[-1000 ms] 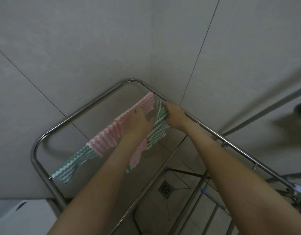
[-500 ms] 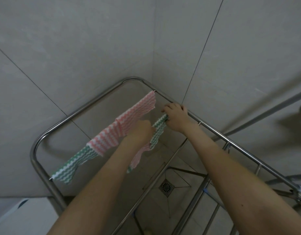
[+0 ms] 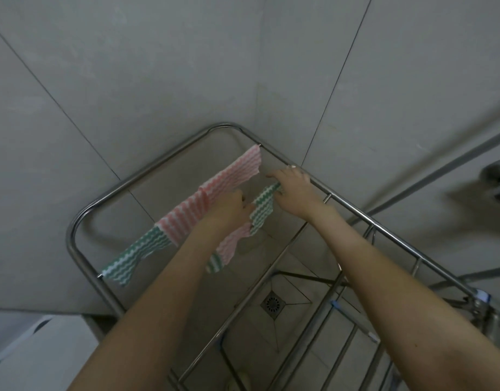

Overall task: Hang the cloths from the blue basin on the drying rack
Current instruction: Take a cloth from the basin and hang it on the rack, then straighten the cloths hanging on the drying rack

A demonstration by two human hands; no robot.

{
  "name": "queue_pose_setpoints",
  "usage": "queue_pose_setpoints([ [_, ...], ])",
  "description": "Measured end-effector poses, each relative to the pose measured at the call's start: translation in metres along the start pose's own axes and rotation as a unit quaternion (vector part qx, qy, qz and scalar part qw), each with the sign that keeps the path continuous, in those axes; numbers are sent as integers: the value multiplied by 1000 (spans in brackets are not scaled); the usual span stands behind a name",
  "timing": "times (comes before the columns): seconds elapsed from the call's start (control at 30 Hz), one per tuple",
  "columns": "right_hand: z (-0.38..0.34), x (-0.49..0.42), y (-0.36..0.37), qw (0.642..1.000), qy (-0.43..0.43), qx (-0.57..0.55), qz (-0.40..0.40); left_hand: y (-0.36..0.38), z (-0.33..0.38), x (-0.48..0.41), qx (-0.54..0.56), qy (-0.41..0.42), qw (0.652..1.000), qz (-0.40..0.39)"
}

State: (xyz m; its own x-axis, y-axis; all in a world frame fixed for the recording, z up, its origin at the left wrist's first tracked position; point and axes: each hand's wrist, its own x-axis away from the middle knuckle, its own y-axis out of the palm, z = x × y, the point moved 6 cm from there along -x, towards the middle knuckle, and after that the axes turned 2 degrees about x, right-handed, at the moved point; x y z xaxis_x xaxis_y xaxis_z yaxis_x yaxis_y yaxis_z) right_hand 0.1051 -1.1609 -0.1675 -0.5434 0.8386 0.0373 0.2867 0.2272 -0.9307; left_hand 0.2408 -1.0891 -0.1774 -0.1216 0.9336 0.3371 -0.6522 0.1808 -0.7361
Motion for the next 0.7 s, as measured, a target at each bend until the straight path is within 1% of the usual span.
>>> queue_pose_setpoints([
  [0.13,-25,16,-6,999,-15,-30,18,-17,1,23,-13,12,999,40],
  [0.23,-48,32,-8,998,-35,-46,15,-33,-6,51,-14,-5,997,75],
  [0.33,-75,51,-10,994,-71,-78,22,-50,-19,89,-3,-18,990,139],
  [0.4,-96,64,-10,991,-87,-96,19,-55,-27,117,-8,-39,988,151],
  [0.47,-121,78,-7,988,-114,-103,12,-57,-36,144,-5,-61,984,165],
  [0.53,-148,96,-5,983,-148,-105,6,-58,-43,175,2,-74,978,197],
  [0.63,-191,133,8,971,-215,-97,-25,-53,-54,233,5,-104,965,239],
  [0.7,-218,155,20,962,-245,-108,-47,-49,-70,271,16,-137,955,263],
])
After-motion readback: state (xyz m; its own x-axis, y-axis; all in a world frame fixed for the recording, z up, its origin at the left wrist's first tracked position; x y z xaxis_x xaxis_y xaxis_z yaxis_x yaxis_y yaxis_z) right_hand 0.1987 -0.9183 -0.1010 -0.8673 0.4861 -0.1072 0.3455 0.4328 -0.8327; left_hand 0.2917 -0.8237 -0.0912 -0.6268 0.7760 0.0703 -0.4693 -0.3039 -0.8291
